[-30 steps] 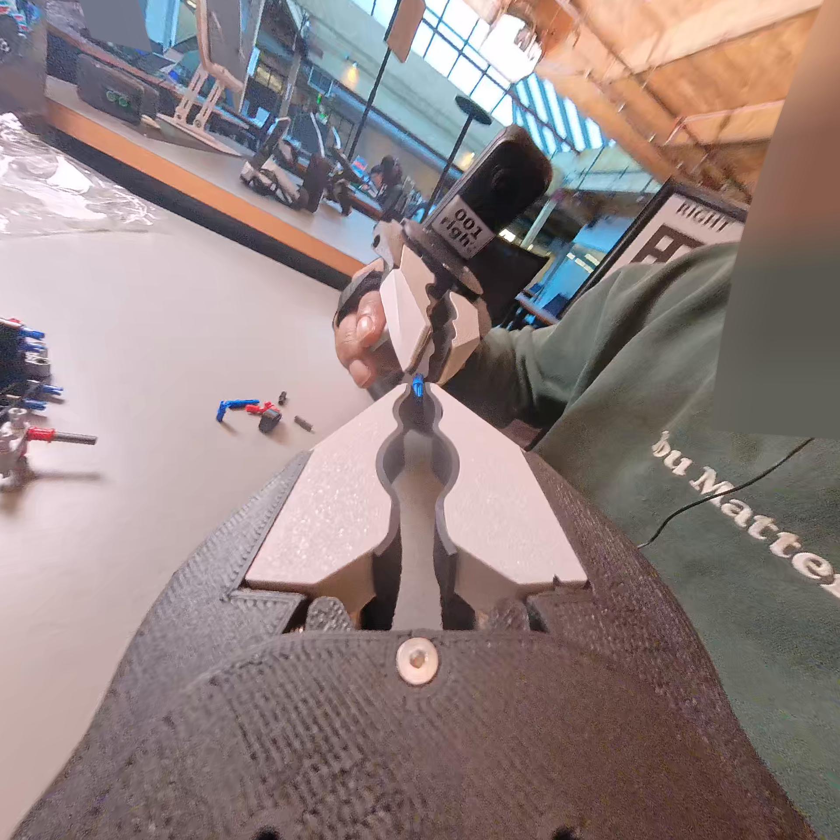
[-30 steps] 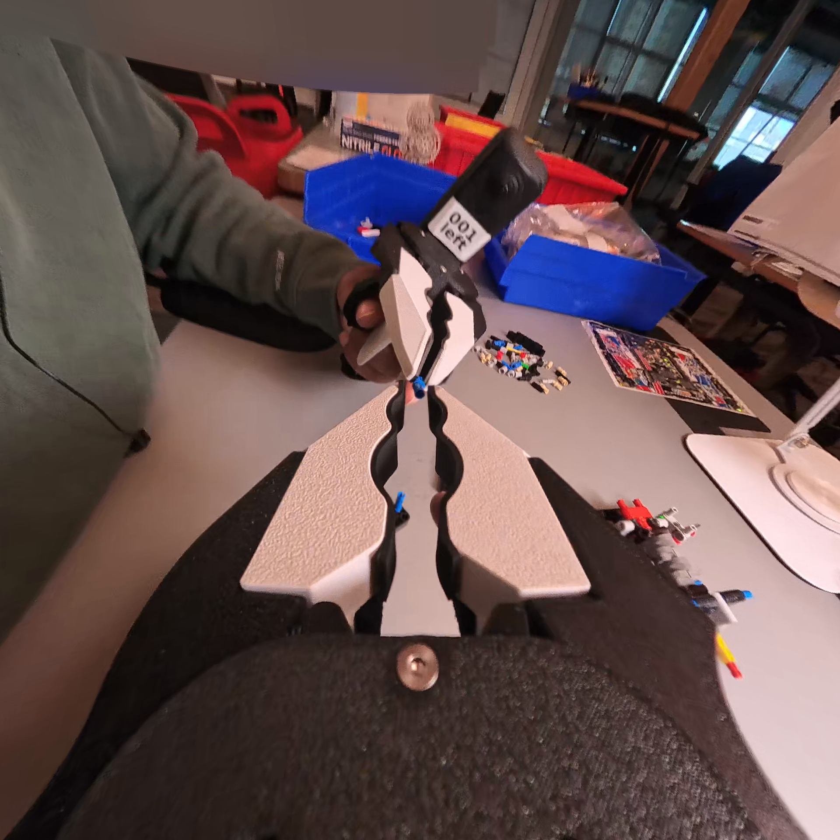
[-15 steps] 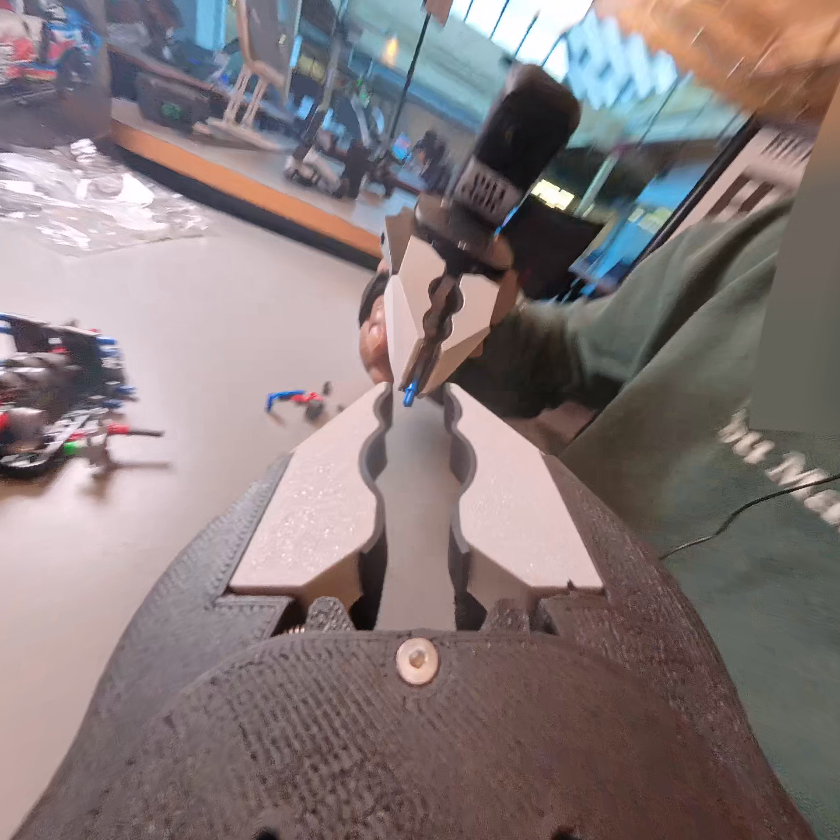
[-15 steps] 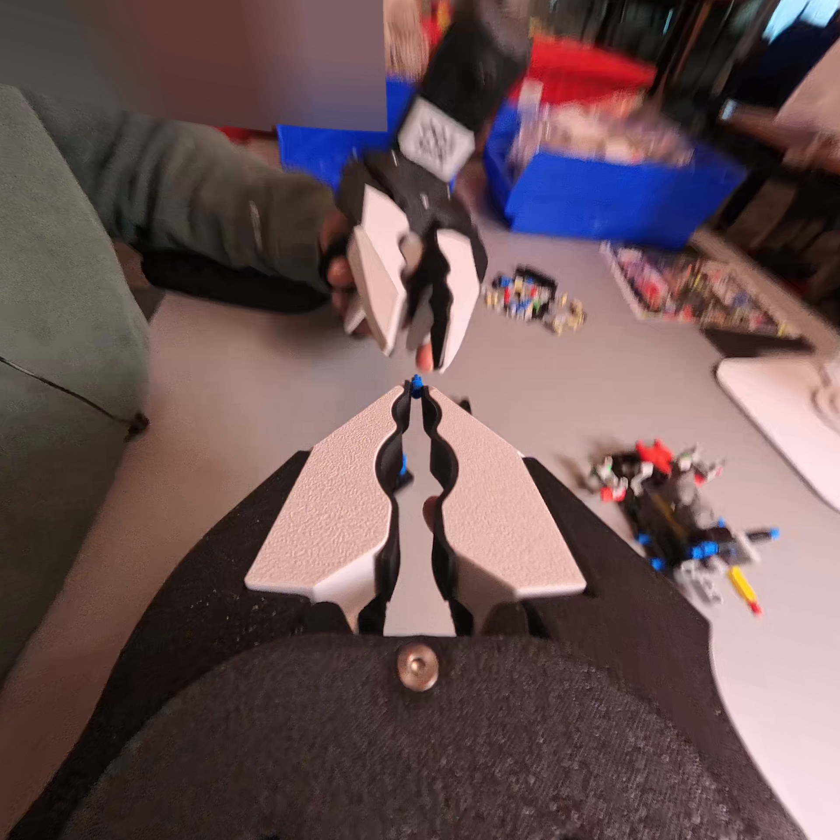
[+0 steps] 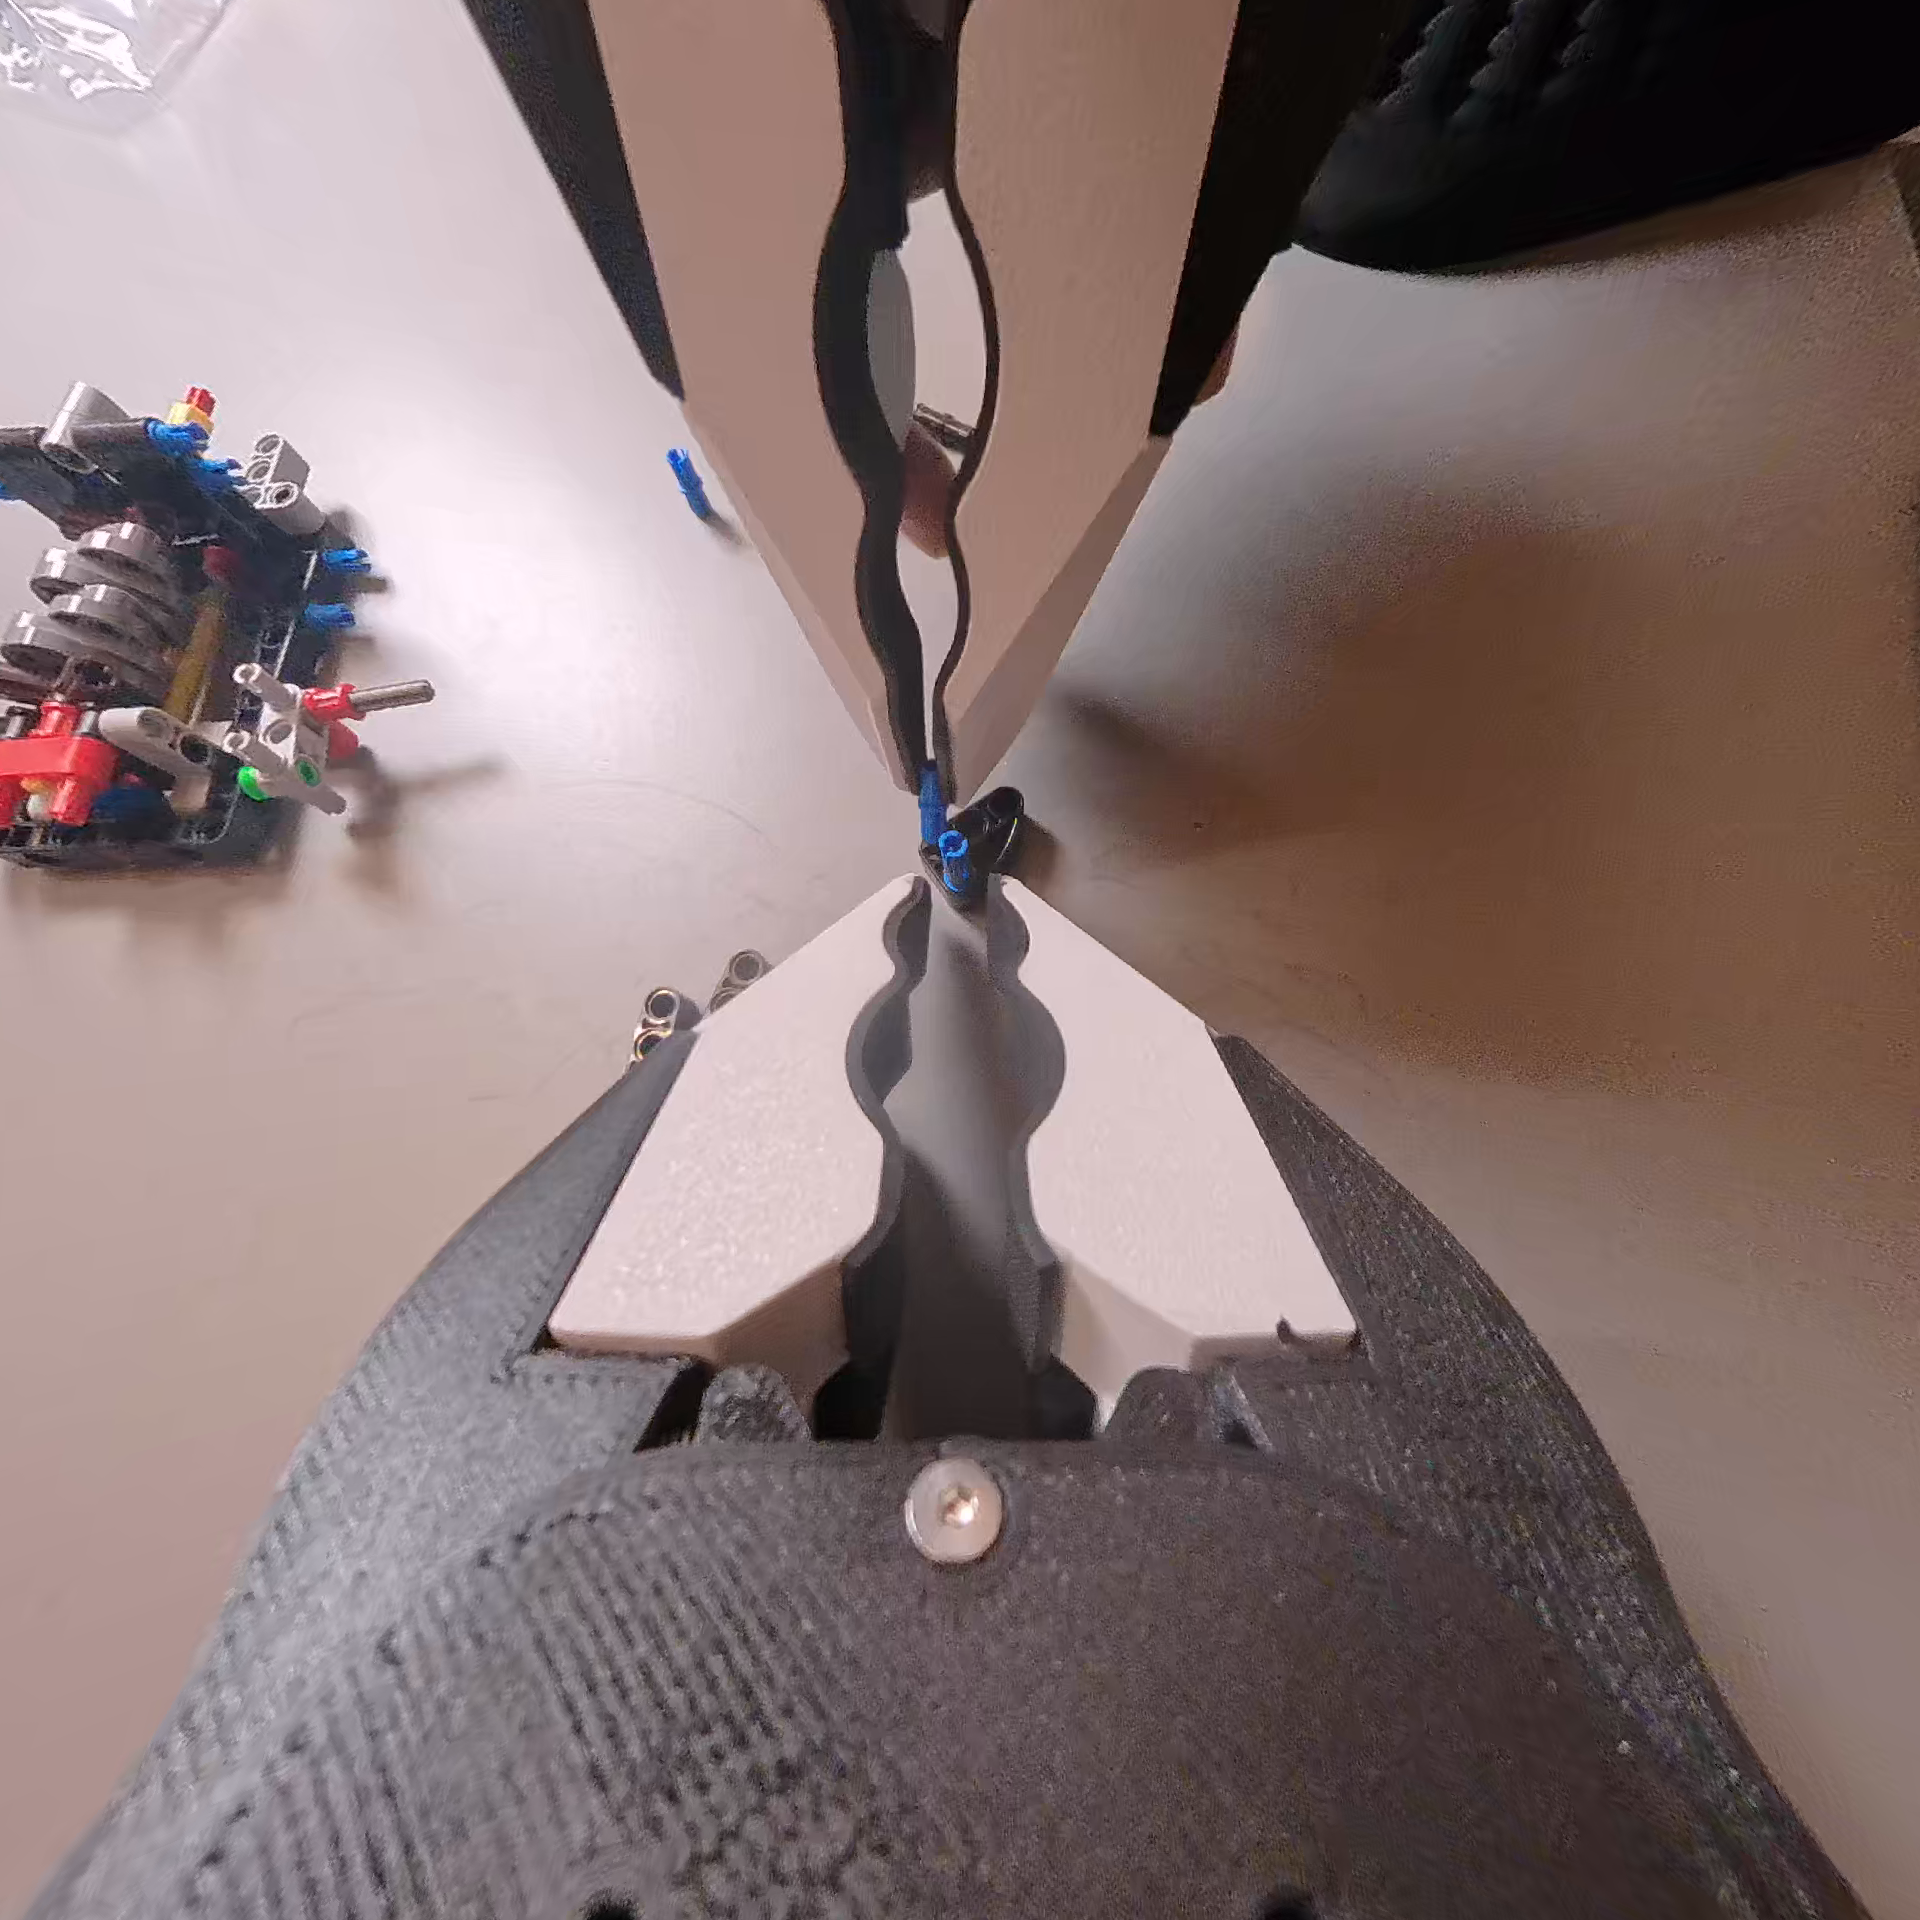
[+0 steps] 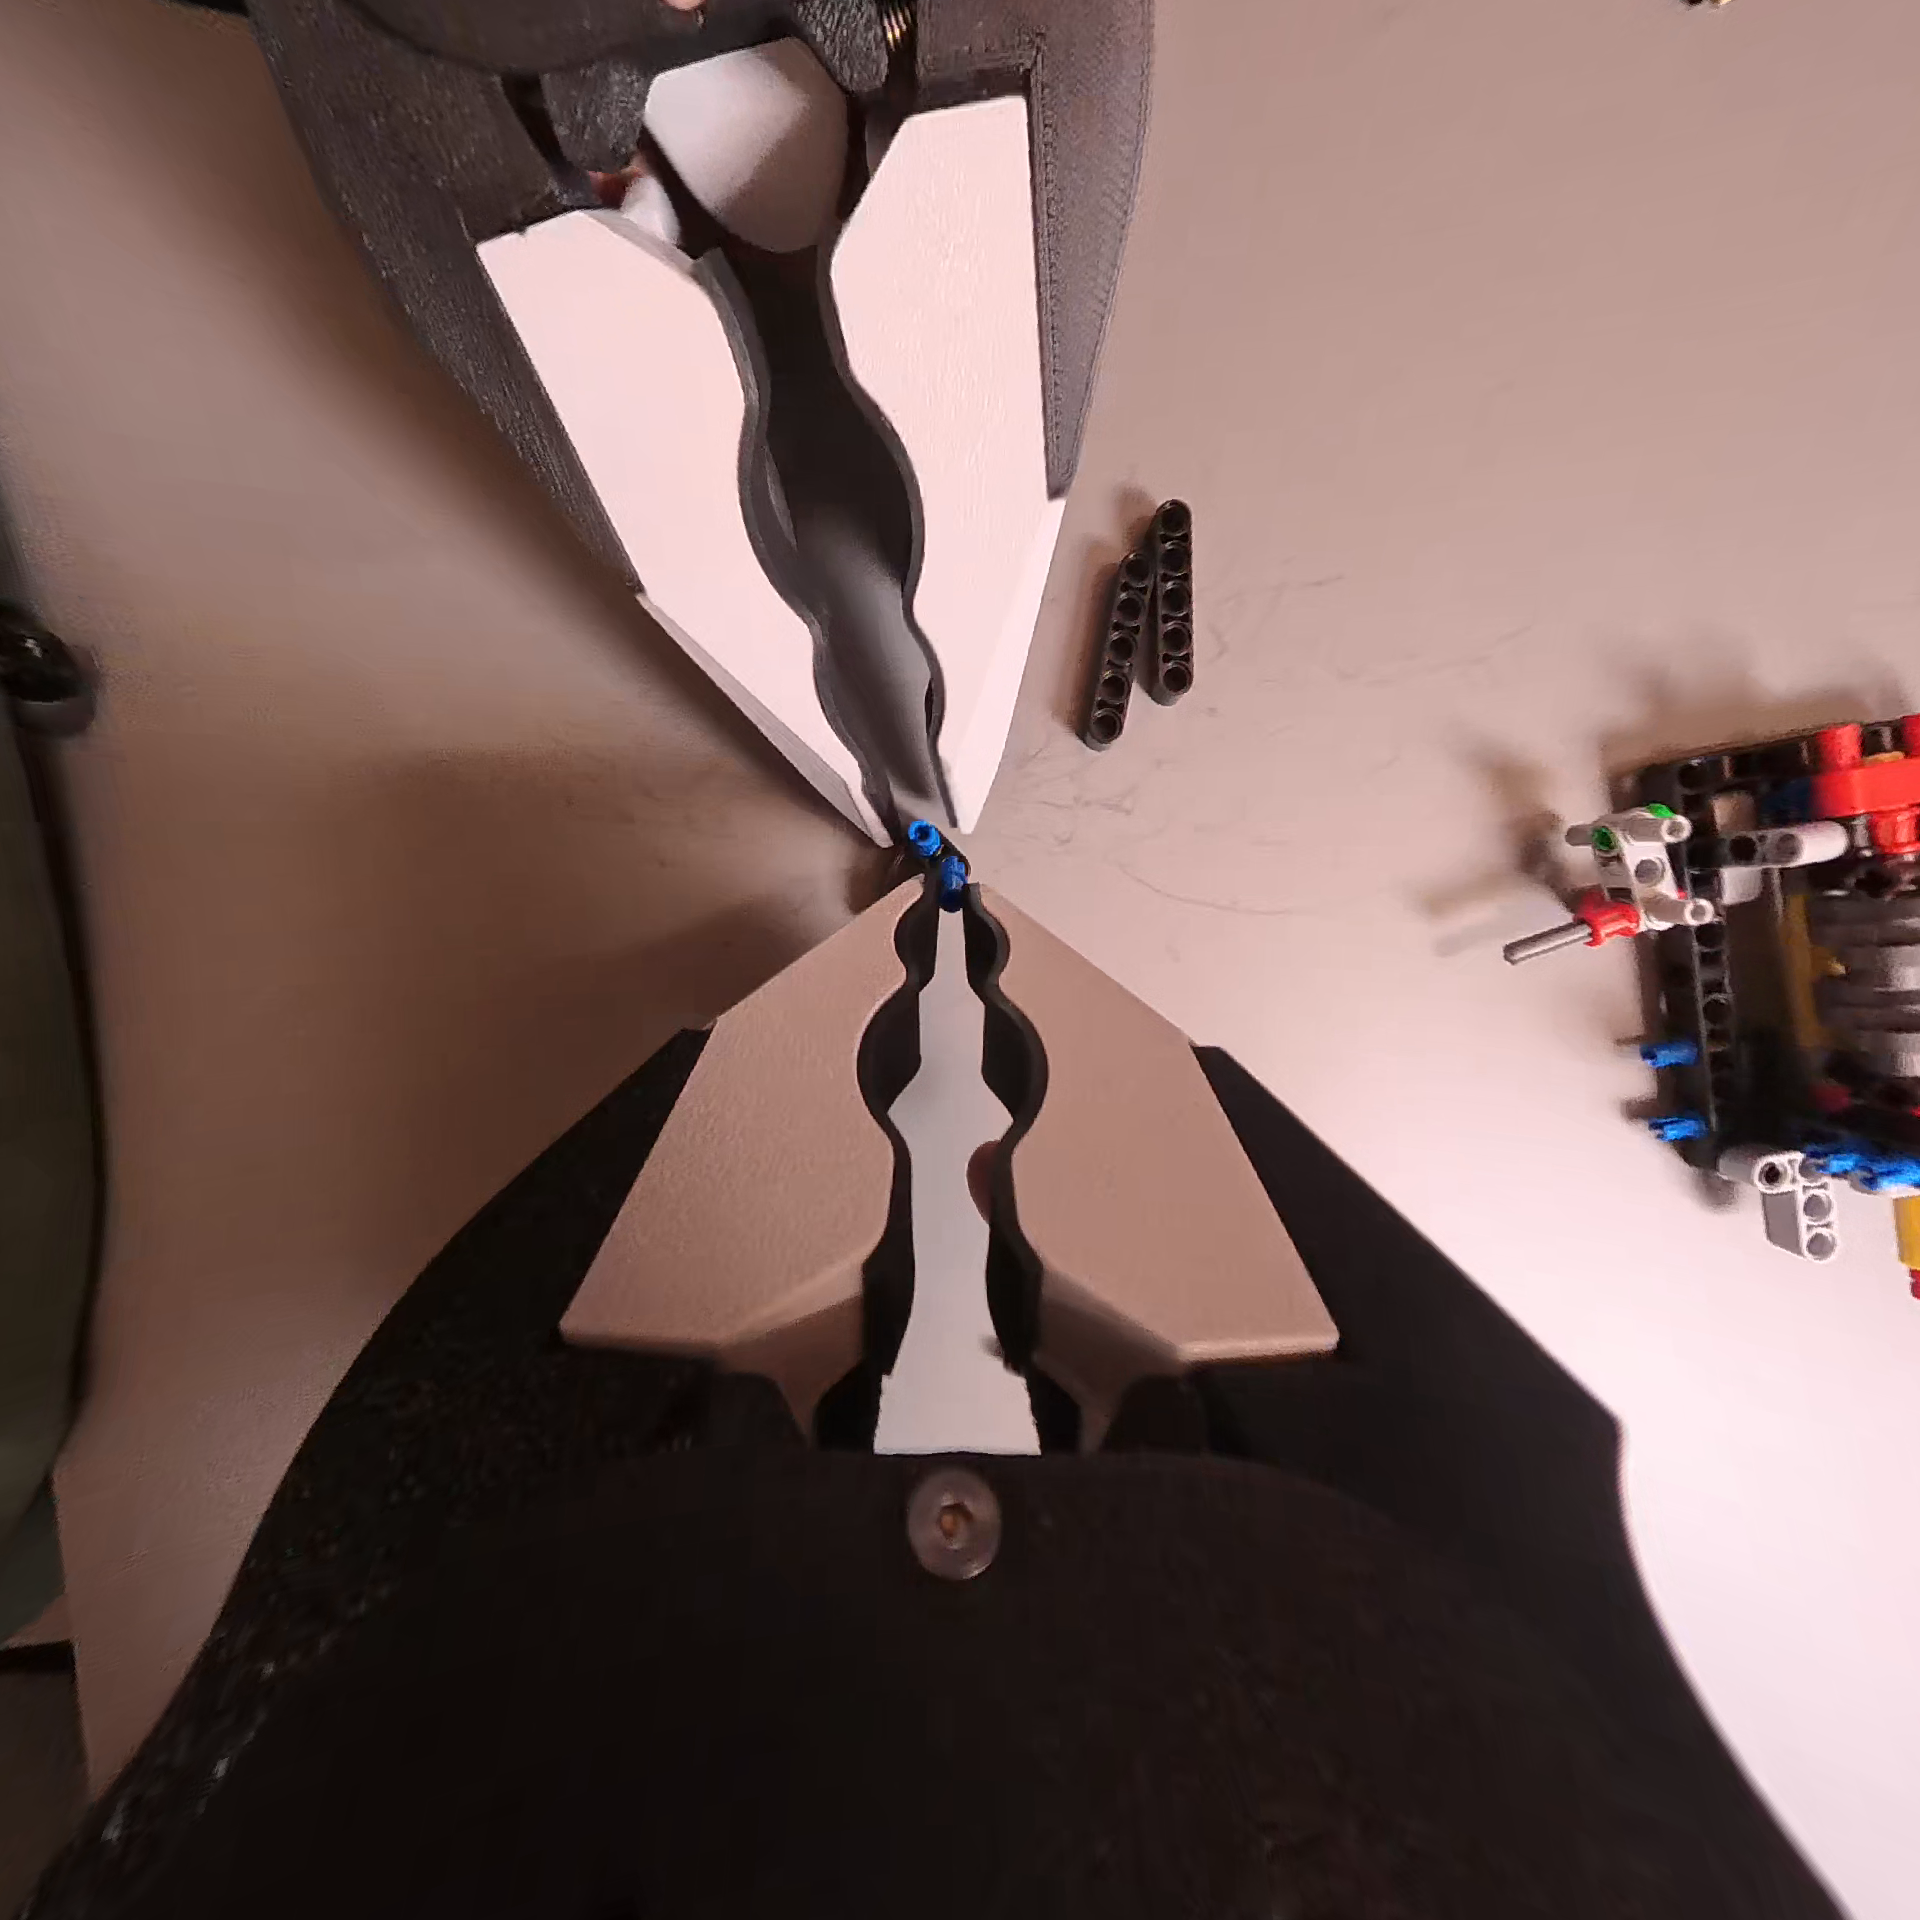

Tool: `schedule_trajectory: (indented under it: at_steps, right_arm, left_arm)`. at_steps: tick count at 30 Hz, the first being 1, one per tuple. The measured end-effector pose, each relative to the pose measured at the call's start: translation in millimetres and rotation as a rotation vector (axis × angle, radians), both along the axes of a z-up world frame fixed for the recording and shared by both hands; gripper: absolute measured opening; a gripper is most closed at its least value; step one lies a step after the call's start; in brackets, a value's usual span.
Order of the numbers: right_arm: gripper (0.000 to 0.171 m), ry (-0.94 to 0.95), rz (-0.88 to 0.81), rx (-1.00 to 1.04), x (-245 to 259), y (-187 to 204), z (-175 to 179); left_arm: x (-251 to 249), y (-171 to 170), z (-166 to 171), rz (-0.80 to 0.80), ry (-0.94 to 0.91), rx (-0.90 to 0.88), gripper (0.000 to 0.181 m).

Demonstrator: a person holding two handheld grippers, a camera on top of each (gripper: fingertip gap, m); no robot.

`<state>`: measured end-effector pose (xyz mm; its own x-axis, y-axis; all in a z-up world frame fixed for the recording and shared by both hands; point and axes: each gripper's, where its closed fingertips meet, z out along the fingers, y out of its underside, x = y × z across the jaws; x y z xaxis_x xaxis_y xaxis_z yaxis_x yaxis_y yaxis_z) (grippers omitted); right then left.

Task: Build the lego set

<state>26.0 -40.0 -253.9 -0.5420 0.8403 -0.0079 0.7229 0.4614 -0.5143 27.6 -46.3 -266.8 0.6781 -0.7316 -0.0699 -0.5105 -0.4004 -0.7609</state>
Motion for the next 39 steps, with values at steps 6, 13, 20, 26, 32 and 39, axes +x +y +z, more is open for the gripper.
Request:
schedule_trajectory:
  at_steps: [6,13,20,26,32,39]
  right_arm:
    - [0.001,-0.077,0.013,0.038,1.6,1.8,-4.4]
    - [0.001,-0.123,0.017,0.059,1.5,1.6,-4.8]
    - [0.001,-0.193,0.050,0.093,2.3,1.6,-6.6]
    - [0.001,-0.232,0.123,0.139,-1.0,0.3,-5.9]
    - [0.001,-0.222,0.220,0.168,-1.4,-0.6,-6.5]
    - [0.001,-0.196,0.408,0.202,-1.1,-2.2,-7.1]
  left_arm:
    - [1.7,-0.6,-3.4,-0.005,0.023,0.006,0.007]
    - [3.8,0.1,-3.1,-0.009,0.021,0.018,0.006]
    - [4.9,0.9,-3.1,-0.012,0.031,0.037,0.005]
    - [4.5,1.5,-3.4,-0.020,0.046,0.056,0.006]
    - [4.4,1.3,-3.3,-0.028,0.057,0.068,0.005]
    - [4.9,0.4,-3.3,-0.048,0.078,0.091,0.004]
